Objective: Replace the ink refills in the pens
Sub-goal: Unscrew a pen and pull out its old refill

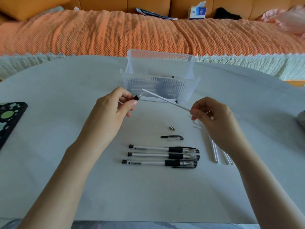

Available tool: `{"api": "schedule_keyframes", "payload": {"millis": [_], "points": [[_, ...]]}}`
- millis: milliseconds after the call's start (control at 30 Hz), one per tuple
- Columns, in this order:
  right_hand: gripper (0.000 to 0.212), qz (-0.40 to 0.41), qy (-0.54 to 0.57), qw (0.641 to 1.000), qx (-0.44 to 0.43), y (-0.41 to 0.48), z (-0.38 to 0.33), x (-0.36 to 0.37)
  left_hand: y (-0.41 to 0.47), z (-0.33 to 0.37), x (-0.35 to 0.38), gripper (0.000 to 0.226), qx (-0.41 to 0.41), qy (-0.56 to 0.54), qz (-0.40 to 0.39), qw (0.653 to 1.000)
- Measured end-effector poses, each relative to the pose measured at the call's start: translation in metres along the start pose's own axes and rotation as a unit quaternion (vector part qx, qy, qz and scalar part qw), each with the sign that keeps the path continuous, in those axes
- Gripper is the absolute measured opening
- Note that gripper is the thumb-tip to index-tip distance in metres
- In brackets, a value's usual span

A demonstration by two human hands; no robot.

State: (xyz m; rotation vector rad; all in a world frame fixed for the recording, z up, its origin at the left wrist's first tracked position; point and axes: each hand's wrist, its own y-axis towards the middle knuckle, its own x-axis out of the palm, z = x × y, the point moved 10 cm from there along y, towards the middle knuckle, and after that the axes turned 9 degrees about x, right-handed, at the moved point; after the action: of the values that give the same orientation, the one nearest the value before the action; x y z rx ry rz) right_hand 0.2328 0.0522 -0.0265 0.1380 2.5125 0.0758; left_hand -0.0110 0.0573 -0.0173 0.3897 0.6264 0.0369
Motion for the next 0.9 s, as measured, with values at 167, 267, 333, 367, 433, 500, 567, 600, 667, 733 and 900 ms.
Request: {"api": "schedule_keyframes", "payload": {"millis": [167,267,333,367,433,500,567,600,667,733,900], "points": [[0.013,-0.011,-0.007,1.000,-0.003,-0.001,-0.001,0.002,0.000,0.002,-0.002,0.003,0.003,-0.002,0.000,1.000],[0.013,-0.016,-0.013,1.000,-0.010,0.000,-0.001,0.003,0.000,0.003,-0.002,0.004,0.004,0.003,-0.001,1.000],[0.013,-0.018,-0.014,1.000,-0.012,0.000,0.000,0.002,0.000,0.003,-0.003,0.004,0.004,0.012,-0.003,1.000],[0.013,-0.019,-0.017,1.000,-0.013,0.000,-0.001,0.003,0.000,0.003,-0.004,0.004,0.005,0.015,-0.002,1.000],[0.012,-0.022,-0.028,0.999,-0.012,-0.001,-0.001,0.003,0.000,0.004,-0.005,0.003,0.006,0.026,-0.003,1.000],[0.011,-0.021,-0.039,0.999,-0.011,-0.001,-0.001,0.004,0.000,0.004,-0.006,0.003,0.009,0.042,-0.004,0.999],[0.011,-0.018,-0.051,0.998,-0.012,-0.001,0.000,0.002,0.000,0.006,-0.008,0.005,0.018,0.052,-0.003,0.998],[0.012,-0.017,-0.056,0.998,-0.012,-0.001,0.000,0.002,0.000,0.007,-0.009,0.006,0.024,0.056,-0.001,0.998],[0.014,-0.017,-0.066,0.998,-0.010,-0.001,0.003,0.001,0.001,0.008,-0.011,0.007,0.040,0.065,-0.003,0.997],[0.018,-0.014,-0.076,0.997,-0.009,-0.001,0.004,0.001,0.002,0.010,-0.010,0.008,0.059,0.081,-0.015,0.995],[0.017,-0.011,-0.084,0.996,-0.023,-0.002,-0.002,0.002,0.001,0.012,-0.004,0.010,0.073,0.102,-0.046,0.991]]}}
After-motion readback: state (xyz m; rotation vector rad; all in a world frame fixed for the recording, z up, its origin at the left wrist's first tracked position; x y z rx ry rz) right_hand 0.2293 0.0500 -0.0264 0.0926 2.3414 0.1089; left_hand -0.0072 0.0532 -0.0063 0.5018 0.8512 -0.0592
